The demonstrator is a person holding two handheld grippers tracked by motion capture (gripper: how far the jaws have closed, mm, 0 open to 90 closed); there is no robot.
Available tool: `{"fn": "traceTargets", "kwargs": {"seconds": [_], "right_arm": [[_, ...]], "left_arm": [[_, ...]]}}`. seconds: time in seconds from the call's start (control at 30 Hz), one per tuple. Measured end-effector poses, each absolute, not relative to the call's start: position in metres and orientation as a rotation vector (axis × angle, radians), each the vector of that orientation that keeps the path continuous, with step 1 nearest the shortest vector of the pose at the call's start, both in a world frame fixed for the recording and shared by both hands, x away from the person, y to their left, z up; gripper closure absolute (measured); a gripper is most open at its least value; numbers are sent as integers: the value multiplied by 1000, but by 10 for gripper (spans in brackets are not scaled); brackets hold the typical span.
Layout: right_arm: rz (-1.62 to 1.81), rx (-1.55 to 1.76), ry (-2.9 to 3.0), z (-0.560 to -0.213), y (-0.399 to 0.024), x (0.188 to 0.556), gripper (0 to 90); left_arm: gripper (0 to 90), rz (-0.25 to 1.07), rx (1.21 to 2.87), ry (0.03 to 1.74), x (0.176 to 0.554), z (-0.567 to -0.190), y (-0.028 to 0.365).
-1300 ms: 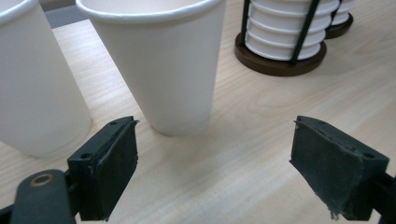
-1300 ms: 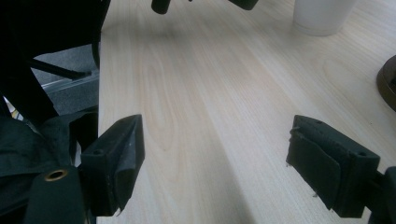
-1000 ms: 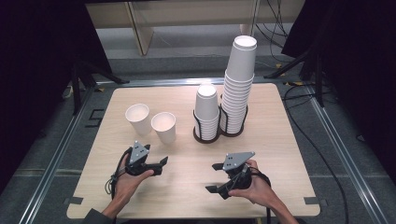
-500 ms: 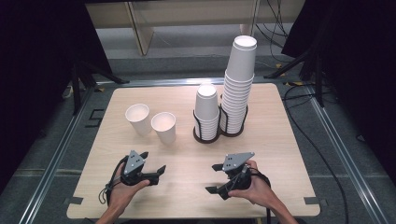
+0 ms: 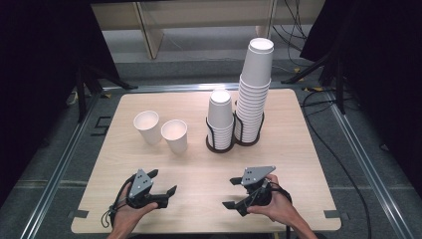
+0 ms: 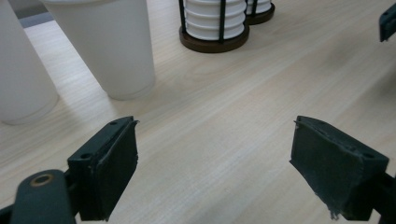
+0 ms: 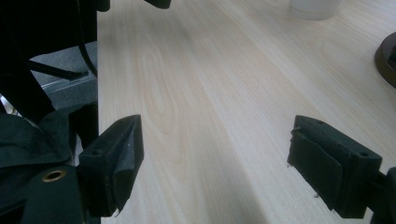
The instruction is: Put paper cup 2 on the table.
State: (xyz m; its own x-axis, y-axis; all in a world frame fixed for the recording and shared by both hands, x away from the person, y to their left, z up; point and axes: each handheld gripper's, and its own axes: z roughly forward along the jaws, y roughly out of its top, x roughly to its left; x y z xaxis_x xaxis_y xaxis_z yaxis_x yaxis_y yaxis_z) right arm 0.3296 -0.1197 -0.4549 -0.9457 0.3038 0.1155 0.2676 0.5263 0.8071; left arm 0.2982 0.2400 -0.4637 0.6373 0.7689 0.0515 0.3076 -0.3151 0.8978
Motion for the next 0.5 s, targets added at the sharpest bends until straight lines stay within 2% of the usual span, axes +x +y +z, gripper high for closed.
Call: {"fn": "traceTargets", "kwargs": {"seconds": [0.4,0.5], "right_arm": [[1354,639,2687,-463,-131,327,189],[1348,651,2701,-464,-131,325,191]], "left_arm": [[142,525,1926,771,276,-473,231],[143,544,1978,731,271,-472,228]]}}
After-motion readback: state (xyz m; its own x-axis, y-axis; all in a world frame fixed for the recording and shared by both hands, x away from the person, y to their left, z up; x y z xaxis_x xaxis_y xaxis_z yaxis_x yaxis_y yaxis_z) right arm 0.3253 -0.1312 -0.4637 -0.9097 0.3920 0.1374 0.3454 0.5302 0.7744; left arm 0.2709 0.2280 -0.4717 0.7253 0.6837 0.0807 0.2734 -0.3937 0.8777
